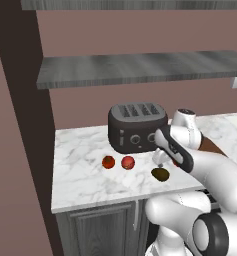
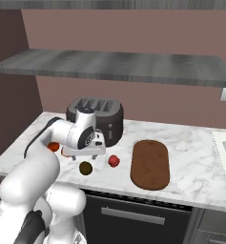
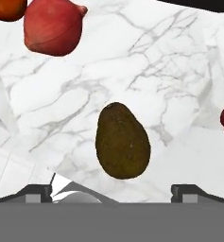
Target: Place the avocado, onion, tomato, and bell pepper on the cutting board.
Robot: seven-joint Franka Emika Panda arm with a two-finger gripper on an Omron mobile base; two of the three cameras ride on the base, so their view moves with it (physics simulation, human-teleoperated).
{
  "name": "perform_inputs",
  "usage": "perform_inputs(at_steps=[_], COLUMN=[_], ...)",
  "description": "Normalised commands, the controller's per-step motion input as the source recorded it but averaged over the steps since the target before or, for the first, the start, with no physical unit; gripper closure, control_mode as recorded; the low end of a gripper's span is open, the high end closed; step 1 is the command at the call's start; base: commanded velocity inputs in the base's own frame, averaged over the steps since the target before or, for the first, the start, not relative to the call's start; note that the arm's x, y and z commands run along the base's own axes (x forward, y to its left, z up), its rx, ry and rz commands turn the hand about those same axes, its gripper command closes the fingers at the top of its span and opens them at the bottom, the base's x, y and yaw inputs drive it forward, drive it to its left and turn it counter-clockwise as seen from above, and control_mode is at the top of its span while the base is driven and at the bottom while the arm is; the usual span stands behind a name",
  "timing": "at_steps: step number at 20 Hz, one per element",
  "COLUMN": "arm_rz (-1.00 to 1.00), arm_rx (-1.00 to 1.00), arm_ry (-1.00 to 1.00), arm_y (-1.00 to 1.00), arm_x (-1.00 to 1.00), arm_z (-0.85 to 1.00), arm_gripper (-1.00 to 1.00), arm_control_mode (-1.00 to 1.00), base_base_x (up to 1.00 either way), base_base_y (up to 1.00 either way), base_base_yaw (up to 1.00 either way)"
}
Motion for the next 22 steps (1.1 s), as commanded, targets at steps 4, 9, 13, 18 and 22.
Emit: perform_inputs(at_steps=[4, 9, 13, 18, 22], arm_rz=[0.0, 0.0, 0.0, 0.0, 0.0], arm_rx=[0.0, 0.0, 0.0, 0.0, 0.0], arm_ry=[0.02, 0.03, 0.02, 0.02, 0.01], arm_y=[0.0, 0.0, 0.0, 0.0, 0.0], arm_x=[0.1, 0.08, 0.05, 0.1, 0.16], arm_z=[-0.18, -0.25, -0.21, -0.15, -0.06], arm_gripper=[-1.0, -1.0, -1.0, -1.0, -1.0], arm_control_mode=[-1.0, -1.0, -1.0, -1.0, -1.0], base_base_x=[0.0, 0.0, 0.0, 0.0, 0.0], base_base_y=[0.0, 0.0, 0.0, 0.0, 0.0], base_base_yaw=[0.0, 0.0, 0.0, 0.0, 0.0])
